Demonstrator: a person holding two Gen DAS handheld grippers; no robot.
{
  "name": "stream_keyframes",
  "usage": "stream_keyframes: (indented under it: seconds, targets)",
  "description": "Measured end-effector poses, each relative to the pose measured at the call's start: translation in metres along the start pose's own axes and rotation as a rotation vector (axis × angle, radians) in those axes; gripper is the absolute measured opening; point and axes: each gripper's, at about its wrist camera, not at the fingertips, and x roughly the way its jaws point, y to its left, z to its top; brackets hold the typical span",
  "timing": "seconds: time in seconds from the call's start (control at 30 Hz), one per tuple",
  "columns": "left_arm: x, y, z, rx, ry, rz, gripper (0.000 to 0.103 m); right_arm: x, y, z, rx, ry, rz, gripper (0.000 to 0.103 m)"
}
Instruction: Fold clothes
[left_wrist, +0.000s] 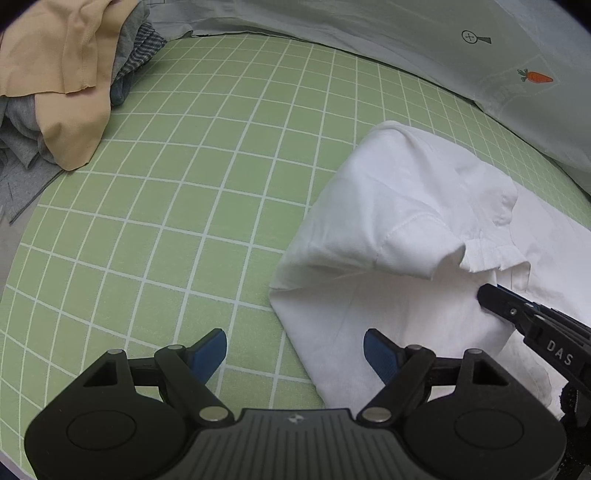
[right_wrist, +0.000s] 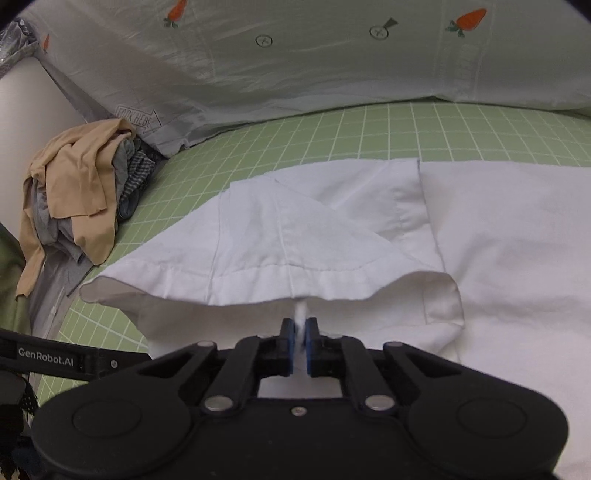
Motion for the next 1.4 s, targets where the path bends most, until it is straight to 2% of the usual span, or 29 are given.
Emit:
stream_keyframes:
  seconds: [0.1, 0.23, 0.37, 0.47, 0.53, 0.6, 0.67, 0.73, 0.8, 0.87, 0.93, 1.07, 1.3, 1.33, 1.4]
  targets:
    - [-0.009, 0.001, -0.01, -0.009, -0.018, -0.002, 0.082, -0.036, 0.006, -0.006, -0.008, -0.075, -0.028, 0.005]
    - [-0.013, -0.005, -0.025, -0.023, 0.006, -0.027, 0.082, -0.097, -0.003, -0.026, 0.081, -0.157, -0.088, 0.004]
    - [-0.014, -0.018, -0.04, -0.008, 0.035, -0.055, 0.082, -0.119, -0.029, -0.059, 0.169, -0.098, -0.156, 0.004]
    - [-0.018, -0.028, -0.049, 0.039, 0.033, -0.057, 0.082, -0.109, -0.045, -0.078, 0.25, -0.003, -0.163, 0.004]
    - [-0.021, -0.033, -0.055, 0.075, 0.027, -0.055, 0.082, -0.105, -0.042, -0.079, 0.231, 0.032, -0.179, 0.006]
    - [-0.024, -0.034, -0.06, 0.097, 0.018, -0.045, 0.082, -0.104, -0.034, -0.077, 0.181, 0.023, -0.189, 0.012]
    - [-0.027, -0.031, -0.063, 0.097, 0.012, -0.03, 0.082, -0.106, -0.025, -0.071, 0.13, -0.014, -0.199, 0.041]
    - [-0.029, -0.024, -0.063, 0.075, 0.006, -0.014, 0.082, -0.105, -0.02, -0.062, 0.109, -0.054, -0.195, 0.054]
    - [-0.03, -0.015, -0.062, 0.045, -0.003, 0.006, 0.082, -0.104, -0.016, -0.051, 0.1, -0.093, -0.186, 0.057]
    - [-0.033, -0.005, -0.06, 0.01, -0.013, 0.022, 0.082, -0.101, -0.013, -0.039, 0.107, -0.131, -0.169, 0.068]
    - [-0.031, 0.001, -0.052, -0.021, -0.017, 0.033, 0.082, -0.094, -0.013, -0.026, 0.115, -0.149, -0.139, 0.071]
    - [-0.024, 0.005, -0.034, -0.042, -0.029, 0.052, 0.082, -0.064, -0.015, 0.0, 0.171, -0.129, -0.059, 0.071]
    - [0.005, -0.014, 0.015, 0.001, -0.034, 0.065, 0.083, -0.007, -0.029, 0.03, 0.284, -0.049, 0.019, 0.07]
    - [0.011, -0.018, 0.023, 0.01, -0.029, 0.063, 0.083, 0.001, -0.032, 0.034, 0.294, -0.033, 0.033, 0.066]
    - [0.023, -0.027, 0.039, 0.028, -0.019, 0.056, 0.083, 0.018, -0.041, 0.04, 0.297, 0.012, 0.085, 0.026]
